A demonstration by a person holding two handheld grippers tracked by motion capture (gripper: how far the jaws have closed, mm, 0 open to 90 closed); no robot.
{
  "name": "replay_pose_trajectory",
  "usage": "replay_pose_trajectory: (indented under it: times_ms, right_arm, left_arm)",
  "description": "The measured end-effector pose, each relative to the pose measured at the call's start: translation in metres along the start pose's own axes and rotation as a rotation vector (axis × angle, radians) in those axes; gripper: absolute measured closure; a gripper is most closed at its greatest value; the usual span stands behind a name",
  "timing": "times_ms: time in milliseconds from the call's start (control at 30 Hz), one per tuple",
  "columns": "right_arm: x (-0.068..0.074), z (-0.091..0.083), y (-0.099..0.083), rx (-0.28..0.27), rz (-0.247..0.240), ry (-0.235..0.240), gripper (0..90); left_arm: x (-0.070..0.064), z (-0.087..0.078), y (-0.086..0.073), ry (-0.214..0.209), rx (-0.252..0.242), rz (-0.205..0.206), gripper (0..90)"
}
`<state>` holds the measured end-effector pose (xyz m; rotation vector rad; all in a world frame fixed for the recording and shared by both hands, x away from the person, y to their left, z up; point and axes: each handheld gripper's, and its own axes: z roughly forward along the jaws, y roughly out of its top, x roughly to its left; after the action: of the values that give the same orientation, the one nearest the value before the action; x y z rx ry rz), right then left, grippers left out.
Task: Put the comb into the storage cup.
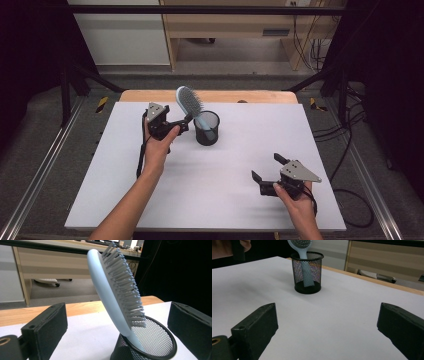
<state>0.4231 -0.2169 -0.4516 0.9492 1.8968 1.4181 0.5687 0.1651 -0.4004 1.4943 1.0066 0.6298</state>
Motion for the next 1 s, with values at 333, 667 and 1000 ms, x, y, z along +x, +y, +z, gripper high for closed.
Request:
replay_pose_trajectory:
  times_ms: [333, 667, 1000]
  right_arm:
    - [0.001, 0.0, 0.0, 0.002, -0.001, 0.001, 3.4]
    - [0.002, 0.002, 0.0, -0.001, -0.004, 0.003, 3.4]
    - [0.003, 0.001, 0.0, -0.002, -0.005, 0.006, 3.3]
  left_arm:
    - [-0.004, -0.009, -0.005, -0.008, 0.0, 0.011, 2.6]
    - [-0.006, -0.021, -0.004, -0.02, 0.002, 0.027, 2.6]
    - [-0.005, -0.038, 0.001, -0.02, -0.01, 0.058, 2.6]
